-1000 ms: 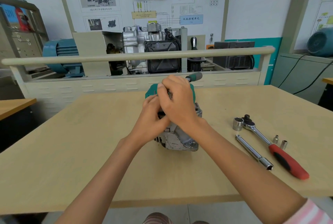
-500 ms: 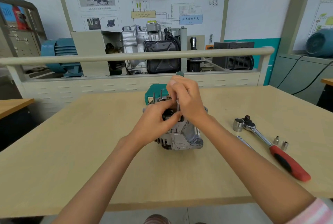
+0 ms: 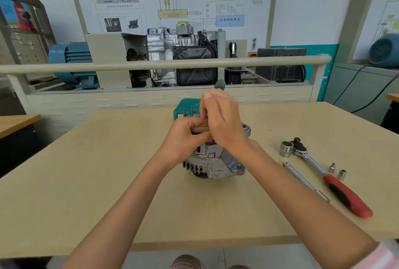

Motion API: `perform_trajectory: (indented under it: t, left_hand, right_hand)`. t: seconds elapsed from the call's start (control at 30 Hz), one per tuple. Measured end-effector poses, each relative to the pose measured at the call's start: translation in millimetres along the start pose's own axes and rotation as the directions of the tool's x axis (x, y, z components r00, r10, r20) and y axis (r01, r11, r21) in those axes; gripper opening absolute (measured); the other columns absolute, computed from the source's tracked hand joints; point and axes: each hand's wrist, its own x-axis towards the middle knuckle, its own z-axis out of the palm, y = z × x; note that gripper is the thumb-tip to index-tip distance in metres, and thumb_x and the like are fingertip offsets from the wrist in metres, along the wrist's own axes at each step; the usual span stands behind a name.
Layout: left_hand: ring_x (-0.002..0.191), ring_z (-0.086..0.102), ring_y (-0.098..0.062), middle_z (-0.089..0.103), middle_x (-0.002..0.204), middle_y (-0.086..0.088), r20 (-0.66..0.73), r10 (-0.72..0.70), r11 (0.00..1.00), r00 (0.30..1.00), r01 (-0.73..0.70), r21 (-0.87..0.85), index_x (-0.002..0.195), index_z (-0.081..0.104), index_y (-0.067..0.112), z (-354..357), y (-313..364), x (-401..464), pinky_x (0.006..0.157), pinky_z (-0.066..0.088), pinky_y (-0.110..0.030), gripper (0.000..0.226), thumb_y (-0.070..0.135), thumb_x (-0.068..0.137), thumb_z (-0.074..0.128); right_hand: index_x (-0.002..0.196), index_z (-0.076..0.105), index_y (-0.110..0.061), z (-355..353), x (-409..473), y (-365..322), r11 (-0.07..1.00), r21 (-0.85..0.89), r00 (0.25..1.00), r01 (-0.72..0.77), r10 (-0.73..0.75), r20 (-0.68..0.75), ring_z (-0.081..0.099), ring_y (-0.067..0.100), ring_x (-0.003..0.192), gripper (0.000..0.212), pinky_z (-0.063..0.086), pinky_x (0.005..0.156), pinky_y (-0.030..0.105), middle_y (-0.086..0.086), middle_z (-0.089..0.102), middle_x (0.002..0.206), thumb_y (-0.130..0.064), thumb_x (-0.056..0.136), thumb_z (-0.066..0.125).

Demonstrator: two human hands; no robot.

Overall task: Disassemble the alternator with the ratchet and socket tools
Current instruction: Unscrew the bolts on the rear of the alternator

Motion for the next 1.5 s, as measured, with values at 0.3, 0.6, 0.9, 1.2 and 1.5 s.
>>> perform_trajectory:
  t: [0.3,0.6,0.9,1.2,1.5]
  left_hand:
    - [0.053,0.054,0.002,0.063,0.056,0.007,-0.105,-0.027,0.986,0.994,0.044,0.159,0.067,0.063,0.018,4,0,1,0.050,0.042,-0.014,0.028,-0.002,0.083,0.054]
    - [0.090,0.068,-0.005,0.073,0.090,0.008,0.061,-0.036,0.999,0.998,0.036,0.005,0.097,0.070,0.009,-6,-2,2,0.082,0.051,-0.017,0.016,0.003,0.082,0.067]
    - [0.053,0.053,0.007,0.062,0.064,0.007,-0.103,-0.061,0.988,0.993,0.075,0.132,0.068,0.059,0.025,-5,3,3,0.049,0.042,-0.012,0.036,-0.008,0.081,0.055]
    - [0.076,0.067,0.002,0.072,0.073,0.014,0.122,-0.074,0.997,0.990,0.071,0.023,0.078,0.070,0.025,-12,6,1,0.066,0.047,-0.009,0.031,-0.004,0.082,0.064]
    - [0.063,0.060,-0.004,0.069,0.068,-0.003,-0.028,-0.123,0.990,0.992,0.124,0.072,0.073,0.068,0.008,-11,5,4,0.059,0.047,-0.020,0.019,-0.010,0.076,0.064]
  right_hand:
    - [0.069,0.056,-0.009,2,-11,-15,0.720,-0.694,0.999,0.000,-0.026,-0.027,0.044,0.022,0.072,0.048,0.031,0.075,0.037,0.003,0.050,0.069,-0.042,0.089,0.027]
    - [0.045,0.045,-0.005,-8,6,-10,0.926,0.325,0.976,-0.192,0.146,0.161,0.040,0.024,0.057,0.041,0.036,0.062,0.033,0.027,0.042,0.054,-0.014,0.084,0.038]
    - [0.066,0.056,-0.009,12,-11,-13,0.672,-0.740,0.998,0.026,-0.056,-0.015,0.046,0.023,0.068,0.023,0.037,0.073,0.036,0.006,0.052,0.066,-0.025,0.079,0.049]
    - [0.048,0.031,-0.020,-2,5,-10,0.993,-0.100,0.996,-0.060,0.066,0.055,0.034,0.015,0.056,0.035,0.027,0.063,0.029,-0.006,0.030,0.050,-0.014,0.080,0.045]
    - [0.057,0.051,-0.011,6,-3,-11,0.885,-0.463,0.998,0.049,-0.055,0.001,0.037,0.014,0.063,0.024,0.035,0.069,0.032,-0.005,0.040,0.058,-0.017,0.079,0.050]
